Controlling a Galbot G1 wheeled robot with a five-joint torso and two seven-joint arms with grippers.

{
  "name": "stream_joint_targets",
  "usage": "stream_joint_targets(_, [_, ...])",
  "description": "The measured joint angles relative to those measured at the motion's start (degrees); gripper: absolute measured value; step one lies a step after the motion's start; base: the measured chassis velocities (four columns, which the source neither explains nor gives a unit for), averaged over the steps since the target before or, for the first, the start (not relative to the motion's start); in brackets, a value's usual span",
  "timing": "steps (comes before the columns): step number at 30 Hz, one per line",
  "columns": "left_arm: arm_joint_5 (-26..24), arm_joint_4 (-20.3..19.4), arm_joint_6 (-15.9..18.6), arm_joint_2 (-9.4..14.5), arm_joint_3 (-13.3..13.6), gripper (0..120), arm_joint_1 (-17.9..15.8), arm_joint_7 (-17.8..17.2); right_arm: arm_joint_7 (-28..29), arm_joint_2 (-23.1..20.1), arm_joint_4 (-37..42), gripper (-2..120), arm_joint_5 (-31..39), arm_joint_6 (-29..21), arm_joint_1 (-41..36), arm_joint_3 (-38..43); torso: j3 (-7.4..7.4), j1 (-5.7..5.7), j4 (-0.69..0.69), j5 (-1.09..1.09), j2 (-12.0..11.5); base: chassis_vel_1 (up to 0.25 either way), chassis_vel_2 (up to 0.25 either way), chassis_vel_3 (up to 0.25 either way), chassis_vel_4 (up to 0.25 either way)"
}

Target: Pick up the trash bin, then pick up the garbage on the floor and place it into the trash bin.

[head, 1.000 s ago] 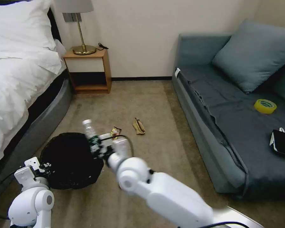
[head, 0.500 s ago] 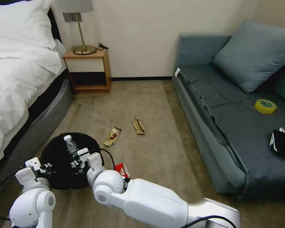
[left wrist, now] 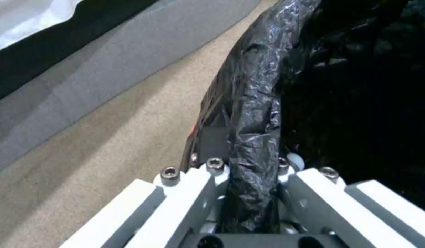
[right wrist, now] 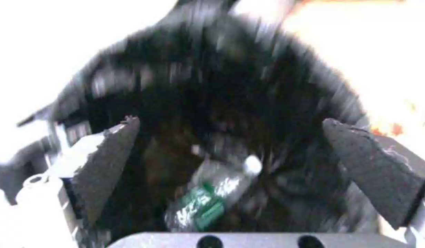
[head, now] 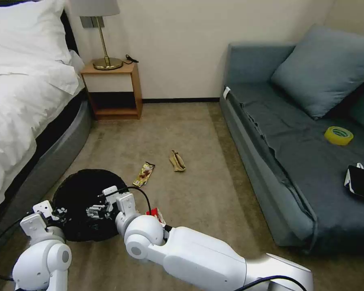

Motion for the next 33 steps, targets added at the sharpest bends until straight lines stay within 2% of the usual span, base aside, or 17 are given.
stream_joint_targets(2, [0.00, -0.02, -0.02, 0.02, -0.06, 3, 0.01, 0.03, -0.78, -0.68, 1.21, 100, -0.43, 0.57, 0.18, 1.26, 0.00, 0.00, 0.00, 0.00, 0.00, 0.000, 0.000, 0.000, 0.000])
stream_joint_targets(8, [-0.32, 0.05, -0.07, 0.38, -0.38, 3, -0.17, 0.14, -8.94, -7.50, 12.47, 100, -0.65, 5.50, 0.26, 11.40, 0.00, 0.00, -0.01, 0.01, 0.00, 0.000, 0.000, 0.000, 0.000])
stream_joint_targets(10, [-0.36, 0.18, -0.10, 0.44, -0.40, 3, -0.17, 0.16, -14.69, -10.61, 15.08, 100, -5.14, 9.73, -1.62, 16.86, 0.00, 0.00, -0.01, 0.01, 0.00, 0.000, 0.000, 0.000, 0.000])
stream_joint_targets(11, [-0.36, 0.18, -0.10, 0.44, -0.40, 3, -0.17, 0.16, -14.69, -10.61, 15.08, 100, -5.14, 9.73, -1.62, 16.86, 0.00, 0.00, -0.01, 0.01, 0.00, 0.000, 0.000, 0.000, 0.000])
stream_joint_targets(15, [-0.48, 0.20, -0.19, 0.59, -0.43, 3, -0.15, 0.34, -21.58, -17.30, 18.09, 100, -18.12, 17.23, -9.57, 27.99, 0.00, 0.00, 0.00, 0.03, 0.00, 0.000, 0.000, 0.000, 0.000])
stream_joint_targets(16, [-0.48, 0.20, -0.19, 0.59, -0.43, 3, -0.15, 0.34, -21.58, -17.30, 18.09, 100, -18.12, 17.23, -9.57, 27.99, 0.00, 0.00, 0.00, 0.03, 0.00, 0.000, 0.000, 0.000, 0.000])
stream_joint_targets(20, [-0.66, 0.28, -0.33, 0.83, -0.61, 3, -0.21, 0.44, -21.91, -22.36, 24.66, 100, -30.99, 19.96, -21.48, 39.90, -0.01, 0.00, -0.03, 0.02, 0.00, 0.000, 0.000, 0.000, 0.000])
stream_joint_targets(21, [-0.66, 0.28, -0.33, 0.83, -0.61, 3, -0.21, 0.44, -21.91, -22.36, 24.66, 100, -30.99, 19.96, -21.48, 39.90, -0.01, 0.00, -0.03, 0.02, 0.00, 0.000, 0.000, 0.000, 0.000])
stream_joint_targets(23, [-0.85, 0.43, -0.41, 0.87, -0.66, 3, -0.28, 0.52, -19.25, -23.43, 28.23, 100, -35.50, 19.61, -26.18, 43.33, 0.00, 0.00, -0.04, 0.03, 0.00, 0.000, 0.000, 0.000, 0.000])
stream_joint_targets(24, [-0.92, 0.47, -0.47, 0.90, -0.70, 3, -0.32, 0.58, -17.85, -23.33, 30.03, 100, -37.48, 18.84, -28.62, 45.33, 0.00, 0.00, 0.00, 0.00, 0.01, 0.000, 0.000, 0.000, 0.000])
stream_joint_targets(26, [-1.00, 0.54, -0.54, 0.95, -0.81, 3, -0.34, 0.56, -16.99, -22.89, 31.29, 100, -38.92, 18.26, -30.93, 46.69, -0.01, 0.00, -0.02, 0.01, 0.01, 0.000, 0.000, 0.000, 0.000])
stream_joint_targets(29, [-1.33, 0.66, -0.65, 1.14, -1.16, 3, -0.46, 0.62, -14.22, -19.96, 34.56, 100, -43.81, 17.10, -38.54, 49.76, 0.00, 0.00, 0.00, 0.00, 0.00, 0.000, 0.000, 0.000, 0.000])
stream_joint_targets(30, [-1.33, 0.66, -0.65, 1.14, -1.16, 3, -0.46, 0.62, -14.22, -19.96, 34.56, 100, -43.81, 17.10, -38.54, 49.76, 0.00, 0.00, 0.00, 0.00, 0.00, 0.000, 0.000, 0.000, 0.000])
stream_joint_targets(33, [-1.66, 0.66, -0.73, 1.25, -1.63, 3, -0.59, 0.66, -12.85, -17.71, 36.24, 100, -46.39, 16.01, -44.77, 50.59, -0.01, 0.00, -0.02, 0.00, 0.01, 0.000, 0.000, 0.000, 0.000])
